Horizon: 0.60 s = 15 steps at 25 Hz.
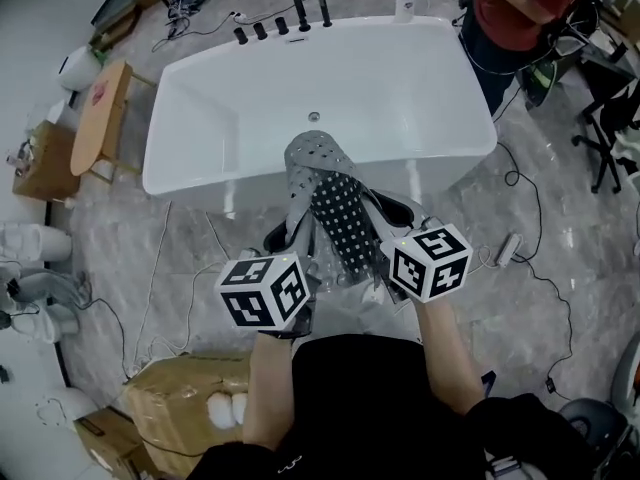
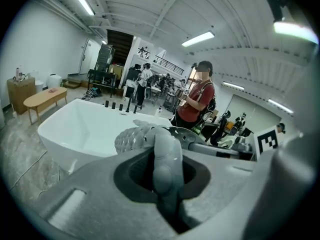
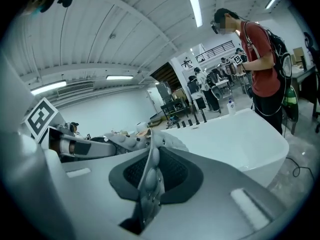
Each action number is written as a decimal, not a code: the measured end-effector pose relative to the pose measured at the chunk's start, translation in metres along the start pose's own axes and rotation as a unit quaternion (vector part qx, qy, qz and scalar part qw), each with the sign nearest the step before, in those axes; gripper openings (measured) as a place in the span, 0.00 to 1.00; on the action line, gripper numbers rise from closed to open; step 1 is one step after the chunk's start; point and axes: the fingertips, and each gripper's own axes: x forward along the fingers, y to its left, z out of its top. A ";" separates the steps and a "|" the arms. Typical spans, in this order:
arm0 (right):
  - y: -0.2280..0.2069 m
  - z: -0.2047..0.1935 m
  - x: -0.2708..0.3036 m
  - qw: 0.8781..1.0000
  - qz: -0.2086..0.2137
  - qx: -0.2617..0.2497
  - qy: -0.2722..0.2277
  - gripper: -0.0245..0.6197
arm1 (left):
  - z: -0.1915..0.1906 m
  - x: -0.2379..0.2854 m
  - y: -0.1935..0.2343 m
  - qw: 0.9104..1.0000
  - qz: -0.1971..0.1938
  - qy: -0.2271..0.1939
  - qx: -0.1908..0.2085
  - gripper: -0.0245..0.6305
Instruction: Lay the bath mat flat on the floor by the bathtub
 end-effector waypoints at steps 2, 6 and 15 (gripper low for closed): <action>-0.004 -0.004 0.001 1.000 -0.003 0.009 0.000 0.07 | -0.002 0.003 -0.002 1.000 -0.005 0.004 0.004 0.09; -0.002 -0.006 0.003 1.000 -0.008 0.013 0.003 0.07 | -0.003 0.003 0.003 1.000 -0.013 0.006 -0.001 0.09; 0.011 -0.020 0.039 0.999 -0.044 0.028 0.012 0.07 | -0.011 0.009 0.047 0.998 -0.047 0.039 -0.017 0.09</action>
